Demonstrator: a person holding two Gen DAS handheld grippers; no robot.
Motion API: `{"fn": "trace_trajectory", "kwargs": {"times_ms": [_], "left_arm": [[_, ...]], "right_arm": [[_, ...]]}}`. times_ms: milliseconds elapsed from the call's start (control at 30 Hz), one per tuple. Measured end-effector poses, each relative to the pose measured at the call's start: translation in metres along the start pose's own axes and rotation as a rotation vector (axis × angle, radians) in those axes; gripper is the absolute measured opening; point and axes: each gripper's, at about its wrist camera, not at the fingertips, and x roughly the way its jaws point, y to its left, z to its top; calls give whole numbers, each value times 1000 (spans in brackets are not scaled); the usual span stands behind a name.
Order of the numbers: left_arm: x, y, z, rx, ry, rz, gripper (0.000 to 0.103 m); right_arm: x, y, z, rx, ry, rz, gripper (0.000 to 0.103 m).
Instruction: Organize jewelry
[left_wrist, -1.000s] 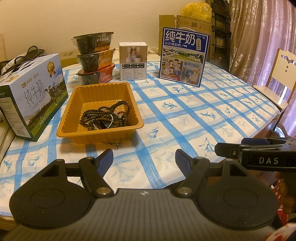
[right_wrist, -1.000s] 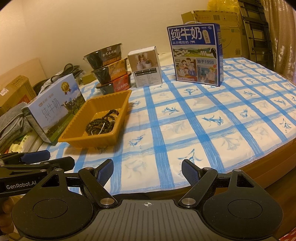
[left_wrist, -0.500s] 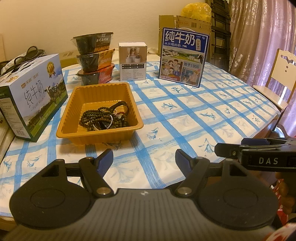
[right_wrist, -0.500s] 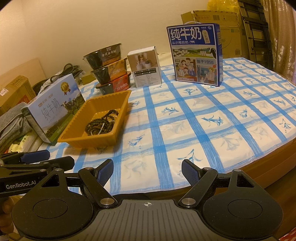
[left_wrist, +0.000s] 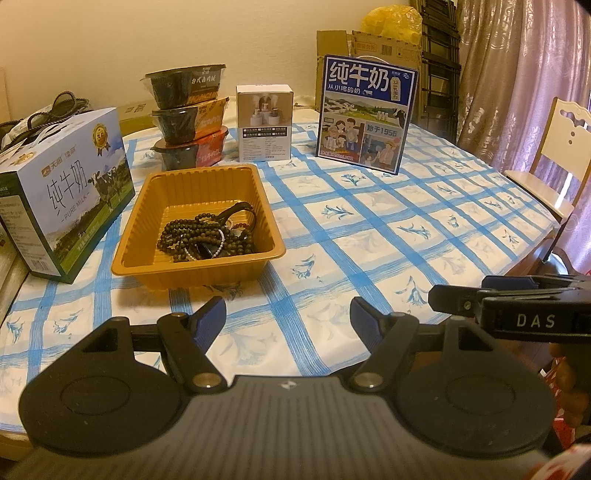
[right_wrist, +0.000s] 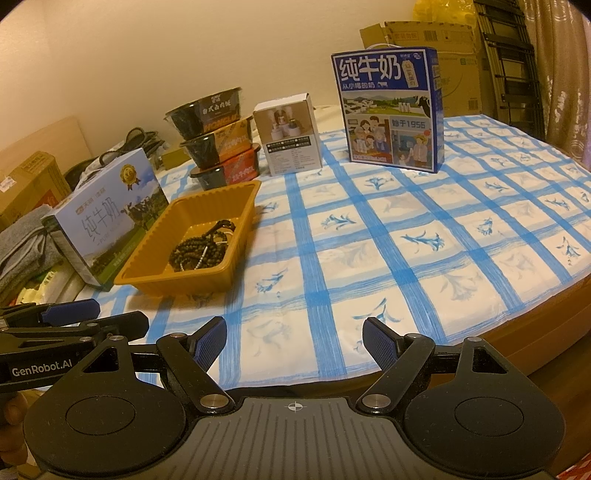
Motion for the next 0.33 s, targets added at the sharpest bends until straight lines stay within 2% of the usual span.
{"fn": "trace_trajectory", "kwargs": {"times_ms": [333], "left_arm": [[0, -1, 2, 0, -12, 5, 72]], "right_arm": [[0, -2, 1, -1, 0, 1, 80]]}}
